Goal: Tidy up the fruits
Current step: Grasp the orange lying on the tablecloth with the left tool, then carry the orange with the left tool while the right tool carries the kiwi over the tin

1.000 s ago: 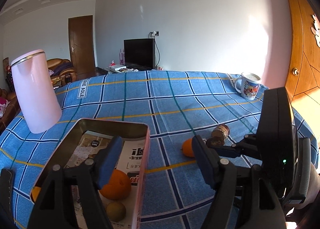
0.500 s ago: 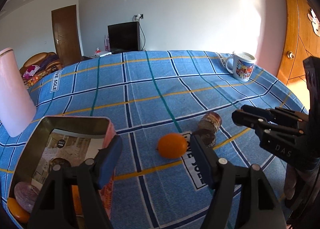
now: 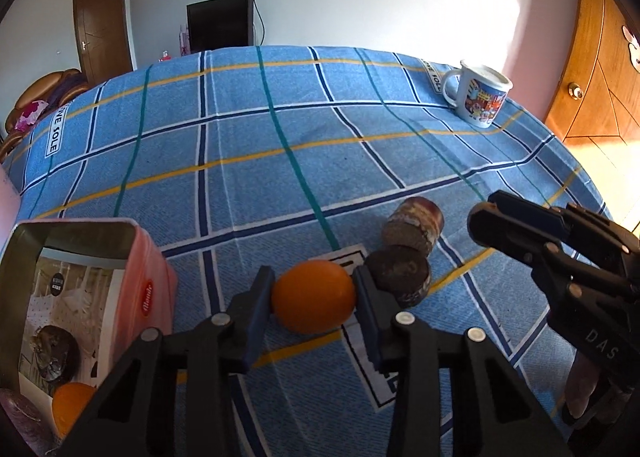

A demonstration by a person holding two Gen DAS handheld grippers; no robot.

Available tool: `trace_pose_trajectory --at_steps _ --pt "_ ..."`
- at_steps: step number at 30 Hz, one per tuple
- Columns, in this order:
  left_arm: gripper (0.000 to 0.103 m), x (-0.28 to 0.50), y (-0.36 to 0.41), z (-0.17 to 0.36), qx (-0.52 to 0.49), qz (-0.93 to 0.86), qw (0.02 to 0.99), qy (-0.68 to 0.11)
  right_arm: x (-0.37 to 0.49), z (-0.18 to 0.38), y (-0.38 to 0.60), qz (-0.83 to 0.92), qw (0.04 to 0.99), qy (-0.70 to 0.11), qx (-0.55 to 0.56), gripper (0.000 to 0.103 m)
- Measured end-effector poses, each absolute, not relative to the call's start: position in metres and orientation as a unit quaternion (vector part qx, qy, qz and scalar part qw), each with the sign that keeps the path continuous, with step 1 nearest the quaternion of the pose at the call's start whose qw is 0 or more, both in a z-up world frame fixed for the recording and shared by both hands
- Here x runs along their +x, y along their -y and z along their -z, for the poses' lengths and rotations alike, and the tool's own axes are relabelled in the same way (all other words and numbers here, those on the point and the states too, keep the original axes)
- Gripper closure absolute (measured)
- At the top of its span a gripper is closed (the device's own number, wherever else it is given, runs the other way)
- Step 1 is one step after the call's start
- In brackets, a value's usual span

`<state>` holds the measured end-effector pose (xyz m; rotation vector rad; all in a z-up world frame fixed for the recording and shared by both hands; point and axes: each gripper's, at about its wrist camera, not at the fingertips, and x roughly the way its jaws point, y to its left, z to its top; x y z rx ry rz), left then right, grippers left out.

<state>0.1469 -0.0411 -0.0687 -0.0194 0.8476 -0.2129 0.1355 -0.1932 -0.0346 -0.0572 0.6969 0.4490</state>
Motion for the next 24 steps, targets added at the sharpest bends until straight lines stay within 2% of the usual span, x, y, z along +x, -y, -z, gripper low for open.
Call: trace_pose_trajectory --at_steps 10,24 --pt "0.061 0.126 0.038 0.050 -0.011 0.099 0.934 -0.343 0.127 0.029 0.195 -0.234 0.921 -0.310 -0.028 0.076" --pt "0.062 0.110 0.034 0.038 -0.007 0.083 0.953 -0.291 0.113 0.020 0.198 -0.256 0.928 -0.270 -0.019 0.076"
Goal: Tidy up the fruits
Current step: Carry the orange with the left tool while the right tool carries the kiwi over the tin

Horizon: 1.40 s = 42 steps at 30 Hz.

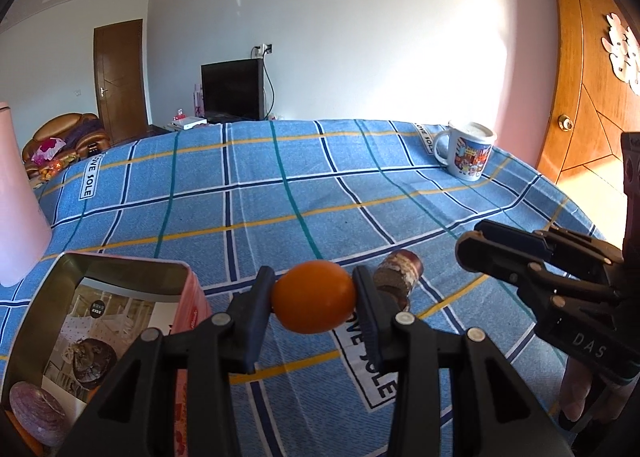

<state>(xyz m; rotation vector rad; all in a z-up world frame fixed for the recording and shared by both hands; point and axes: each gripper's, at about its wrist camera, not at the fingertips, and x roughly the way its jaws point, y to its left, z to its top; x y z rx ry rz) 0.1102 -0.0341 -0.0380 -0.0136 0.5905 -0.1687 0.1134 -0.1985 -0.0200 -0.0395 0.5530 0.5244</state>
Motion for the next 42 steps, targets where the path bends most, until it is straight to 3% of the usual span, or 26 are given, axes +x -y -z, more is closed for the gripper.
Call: trace_pose_trajectory --at_steps 42 --pt "0.061 0.074 0.031 0.022 0.002 0.046 0.981 -0.189 0.083 0.007 0.205 -0.267 0.945 -0.185 -0.023 0.076"
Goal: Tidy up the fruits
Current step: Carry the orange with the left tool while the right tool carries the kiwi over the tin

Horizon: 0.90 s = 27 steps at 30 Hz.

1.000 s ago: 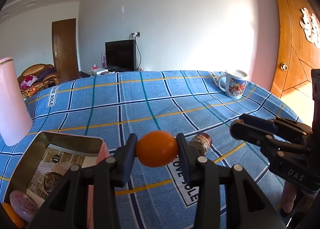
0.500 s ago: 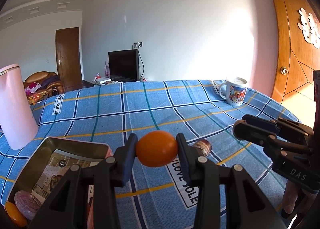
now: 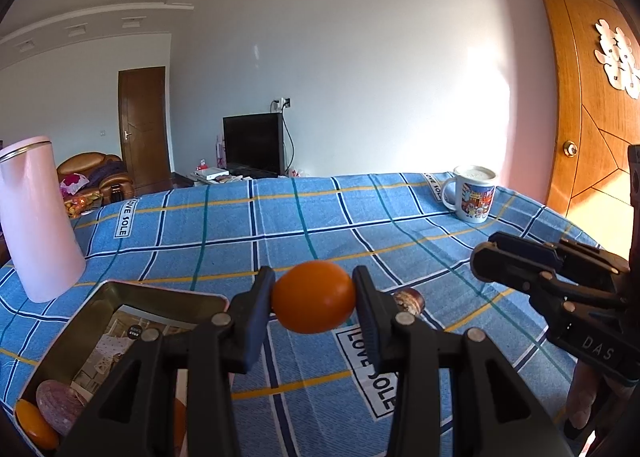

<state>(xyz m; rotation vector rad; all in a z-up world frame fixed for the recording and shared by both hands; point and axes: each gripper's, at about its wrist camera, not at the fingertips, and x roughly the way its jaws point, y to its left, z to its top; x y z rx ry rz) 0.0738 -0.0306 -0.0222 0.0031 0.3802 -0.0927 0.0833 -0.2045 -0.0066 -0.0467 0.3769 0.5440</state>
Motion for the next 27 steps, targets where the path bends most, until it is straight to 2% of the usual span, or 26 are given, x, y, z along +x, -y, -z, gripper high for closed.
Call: trace_pose_trajectory --at_steps 17,27 --pt "0.062 0.062 0.030 0.018 0.005 0.035 0.987 -0.159 0.074 0.003 0.204 -0.267 0.948 -0.167 -0.030 0.076" --pt "0.062 0.062 0.001 0.019 -0.017 0.018 0.980 -0.199 0.084 0.002 0.173 -0.303 0.931 -0.198 -0.045 0.076"
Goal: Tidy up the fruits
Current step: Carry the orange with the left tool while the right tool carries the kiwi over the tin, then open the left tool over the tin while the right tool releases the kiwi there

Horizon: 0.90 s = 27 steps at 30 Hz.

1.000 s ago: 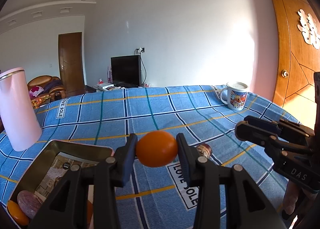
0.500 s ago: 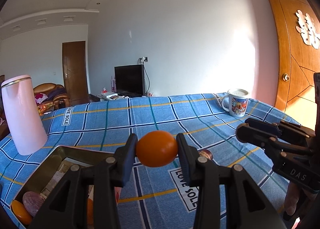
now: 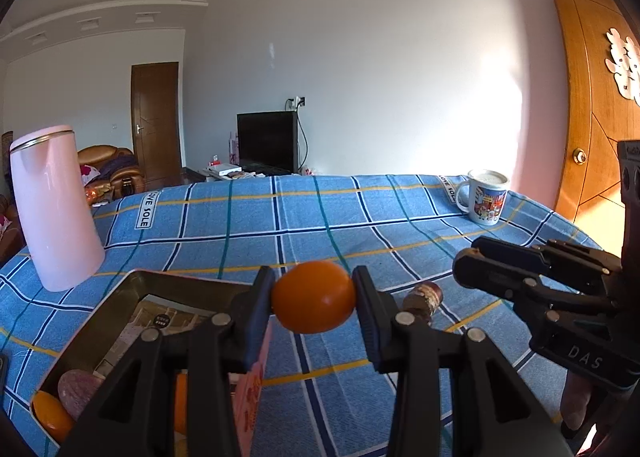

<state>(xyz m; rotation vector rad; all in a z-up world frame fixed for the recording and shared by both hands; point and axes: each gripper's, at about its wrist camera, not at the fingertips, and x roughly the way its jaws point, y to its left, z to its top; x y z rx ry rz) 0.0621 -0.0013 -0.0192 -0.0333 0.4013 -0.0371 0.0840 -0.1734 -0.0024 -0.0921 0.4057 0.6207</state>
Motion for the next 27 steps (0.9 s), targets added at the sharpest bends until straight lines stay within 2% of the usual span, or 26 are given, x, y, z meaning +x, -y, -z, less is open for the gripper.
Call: trace_pose_trajectory --at_steps 11,27 --pt "0.062 0.051 -0.078 0.004 -0.076 -0.006 0.968 -0.238 0.085 -0.013 0.083 -0.393 0.892 -0.211 -0.069 0.076" --pt "0.062 0.079 -0.137 0.038 -0.071 -0.080 0.941 -0.320 0.117 0.028 0.000 -0.424 0.849 -0.304 -0.088 0.076"
